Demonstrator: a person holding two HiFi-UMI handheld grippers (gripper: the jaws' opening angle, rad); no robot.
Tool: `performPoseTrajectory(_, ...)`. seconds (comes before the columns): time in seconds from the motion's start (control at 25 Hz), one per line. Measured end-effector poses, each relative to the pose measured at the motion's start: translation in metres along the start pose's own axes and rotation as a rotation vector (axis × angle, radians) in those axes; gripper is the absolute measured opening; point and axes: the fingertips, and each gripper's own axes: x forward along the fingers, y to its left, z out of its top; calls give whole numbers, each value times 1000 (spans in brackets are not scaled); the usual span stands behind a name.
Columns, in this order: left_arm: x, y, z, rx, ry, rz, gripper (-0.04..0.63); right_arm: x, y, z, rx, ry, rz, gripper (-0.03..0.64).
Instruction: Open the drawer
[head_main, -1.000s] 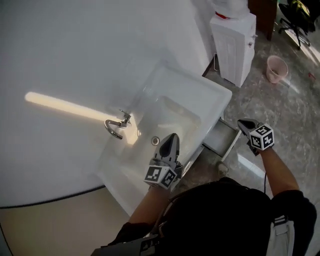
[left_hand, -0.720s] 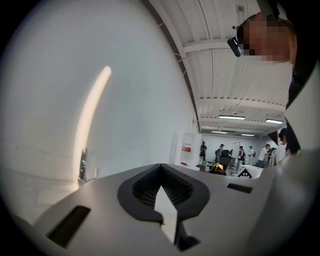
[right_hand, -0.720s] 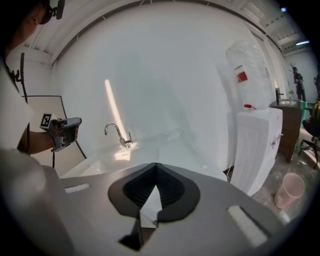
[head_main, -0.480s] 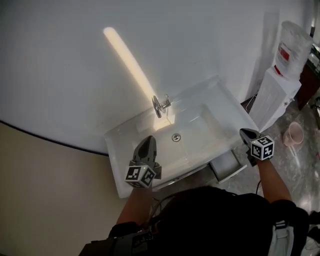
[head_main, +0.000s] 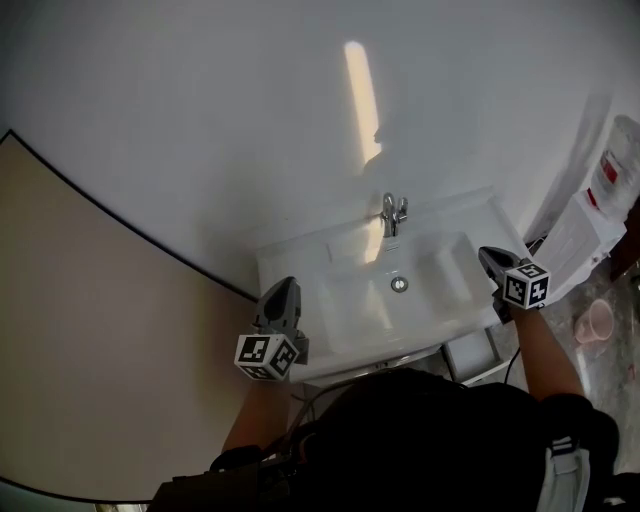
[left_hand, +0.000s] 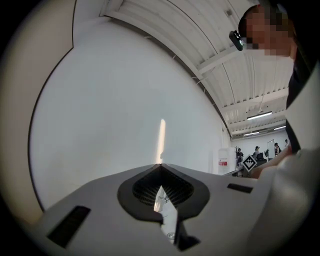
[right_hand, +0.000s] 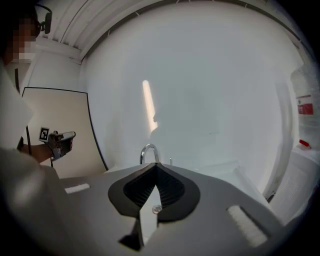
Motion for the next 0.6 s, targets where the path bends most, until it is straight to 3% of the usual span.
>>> performPoseTrajectory(0.2, -44, 53, 13, 21, 3, 12, 2, 47, 74, 19, -37, -16, 60, 2)
performPoseTrajectory(0.44, -72, 84, 28, 35, -2, 56, 0, 90, 138, 39, -85, -21, 168, 2)
performPoseTrajectory(0.6, -76, 81, 28, -28, -36, 124, 2, 107, 155, 52, -148, -14, 263, 2)
